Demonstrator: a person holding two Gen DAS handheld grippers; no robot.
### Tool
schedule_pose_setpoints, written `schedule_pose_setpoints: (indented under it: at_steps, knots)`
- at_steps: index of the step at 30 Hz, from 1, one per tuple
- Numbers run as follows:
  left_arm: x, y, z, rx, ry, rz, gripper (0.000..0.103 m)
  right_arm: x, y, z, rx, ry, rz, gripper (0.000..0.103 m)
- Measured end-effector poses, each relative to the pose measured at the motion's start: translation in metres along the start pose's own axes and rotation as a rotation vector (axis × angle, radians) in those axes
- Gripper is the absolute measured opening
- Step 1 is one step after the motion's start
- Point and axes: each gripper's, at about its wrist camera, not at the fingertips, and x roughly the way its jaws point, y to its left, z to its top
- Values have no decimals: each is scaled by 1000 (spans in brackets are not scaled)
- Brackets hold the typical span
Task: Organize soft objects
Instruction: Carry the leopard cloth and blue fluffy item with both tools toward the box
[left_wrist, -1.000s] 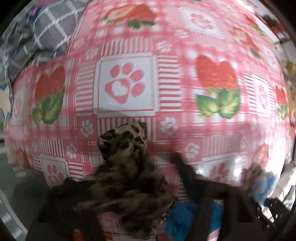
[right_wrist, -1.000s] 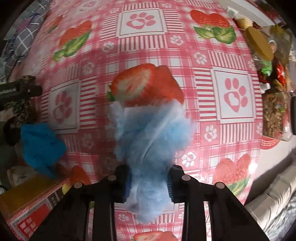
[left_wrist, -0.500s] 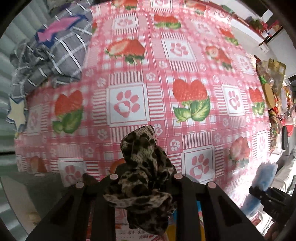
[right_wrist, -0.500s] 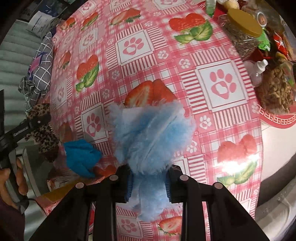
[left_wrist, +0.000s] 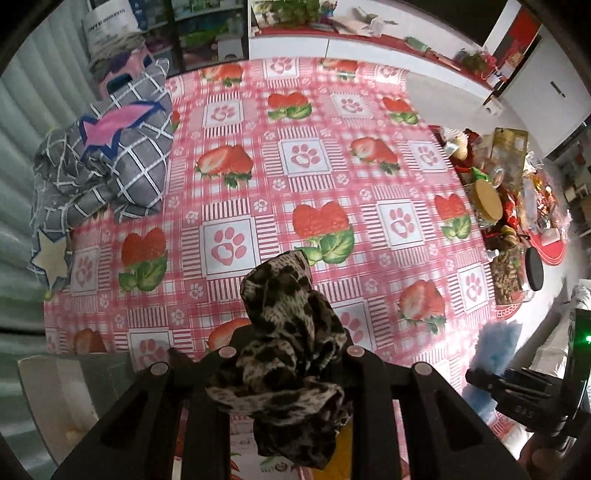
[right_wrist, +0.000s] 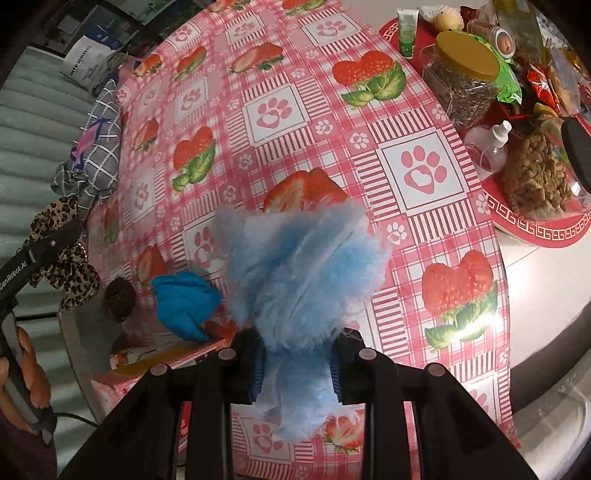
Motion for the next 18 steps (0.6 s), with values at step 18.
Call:
schedule_pose_setpoints:
  at_steps: [18]
  knots:
    - [-52,53,-103,-80,46,29,26,-43,71,-43,-121,-36,74,30]
